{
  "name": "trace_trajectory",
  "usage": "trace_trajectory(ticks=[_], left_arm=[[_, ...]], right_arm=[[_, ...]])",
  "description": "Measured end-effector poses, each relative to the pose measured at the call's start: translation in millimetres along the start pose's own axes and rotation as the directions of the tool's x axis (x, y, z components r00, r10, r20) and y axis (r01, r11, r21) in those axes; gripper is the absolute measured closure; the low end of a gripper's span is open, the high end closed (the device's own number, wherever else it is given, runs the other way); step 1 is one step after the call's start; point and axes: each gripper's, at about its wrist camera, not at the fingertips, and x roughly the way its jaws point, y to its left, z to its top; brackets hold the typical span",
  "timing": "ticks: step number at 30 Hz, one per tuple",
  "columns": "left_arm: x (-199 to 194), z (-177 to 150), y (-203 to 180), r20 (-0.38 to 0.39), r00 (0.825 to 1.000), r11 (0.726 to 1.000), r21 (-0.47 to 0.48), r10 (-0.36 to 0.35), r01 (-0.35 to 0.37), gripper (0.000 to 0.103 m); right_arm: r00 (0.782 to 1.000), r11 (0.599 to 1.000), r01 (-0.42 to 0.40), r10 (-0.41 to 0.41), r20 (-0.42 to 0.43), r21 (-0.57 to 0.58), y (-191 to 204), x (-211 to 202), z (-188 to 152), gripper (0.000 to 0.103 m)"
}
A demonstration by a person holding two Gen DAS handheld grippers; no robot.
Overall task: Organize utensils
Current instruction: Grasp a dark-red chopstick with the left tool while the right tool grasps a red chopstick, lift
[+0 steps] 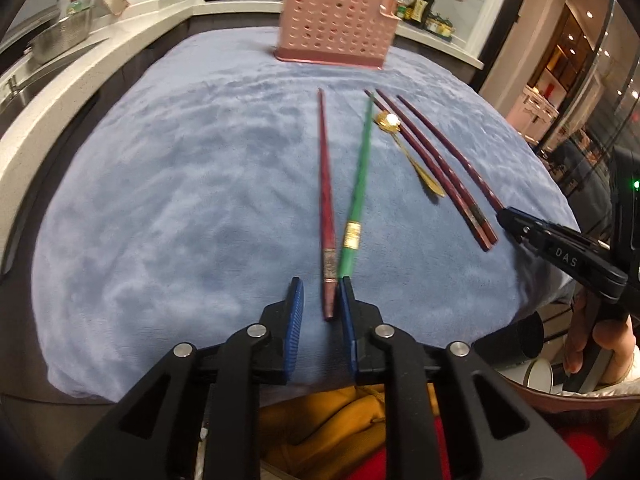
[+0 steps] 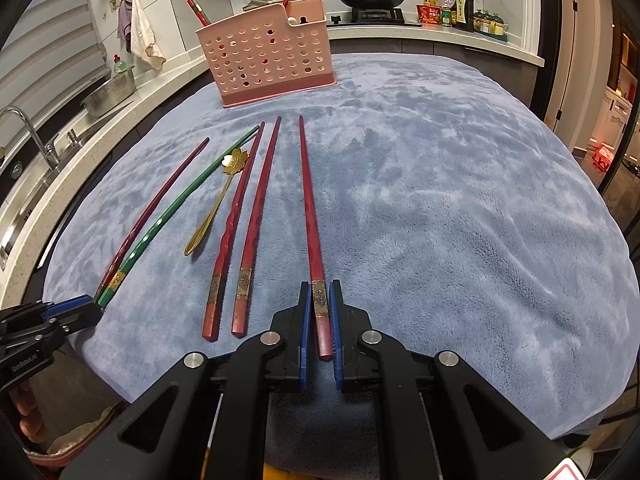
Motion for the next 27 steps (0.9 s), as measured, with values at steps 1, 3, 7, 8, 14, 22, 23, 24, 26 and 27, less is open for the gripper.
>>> trace_trajectory(ticks=[1,3,7,8,14,22,23,24,26,27], left_arm=[[1,1,4,-0.002,1.000,1.000,-0.013,0.002,-0.002,0.085],[4,1,7,-0.010,1.000,1.000,-0.027,-0.001,0.001,0.085],[8,2,1,-0.012,1.000,1.000,-0.002,0.024,-0.024,0.085],[9,2,1,-0.012,1.000,1.000,0.000,0.025,-0.025,0.085],[8,6,1,0.000,1.000,1.000,0.004,0.029,-0.029,0.094],[-19,21,1,0.096,0.994,0.998,0.014,0.056,-0.057,0.096],[-23,24,1,0.111,0.992,0.998,0.013,0.059,-0.061,0.096],[-26,29,0,0.125,0.990,0.998,0.014,0.063,-0.065,0.096],[-35,40,0,0.162,0.984,0.997,0.016,0.071,-0.075,0.096],[-39,46,1,0.182,0.980,0.997,0.018,0.076,-0.081,0.096]], right_arm=[[1.000,1.000,0.000,0.000,0.000,-0.001,0,0,0,0.095],[1.000,1.000,0.002,-0.002,0.000,-0.003,0,0,0,0.095],[1.000,1.000,0.002,-0.002,-0.001,-0.002,0,0,0,0.095],[1.000,1.000,0.002,-0.002,-0.002,-0.002,0,0,1,0.095],[1.000,1.000,0.003,-0.003,-0.002,-0.004,1,1,1,0.095],[0.997,1.000,-0.007,0.006,0.078,0.005,1,-25,14,0.096],[0.995,1.000,-0.009,0.009,0.102,0.003,1,-34,19,0.096],[0.993,1.000,-0.008,0.008,0.117,0.001,1,-38,23,0.096],[0.987,1.000,-0.008,0.009,0.157,-0.005,0,-50,34,0.096],[0.984,1.000,-0.010,0.011,0.176,-0.003,-1,-55,39,0.096]])
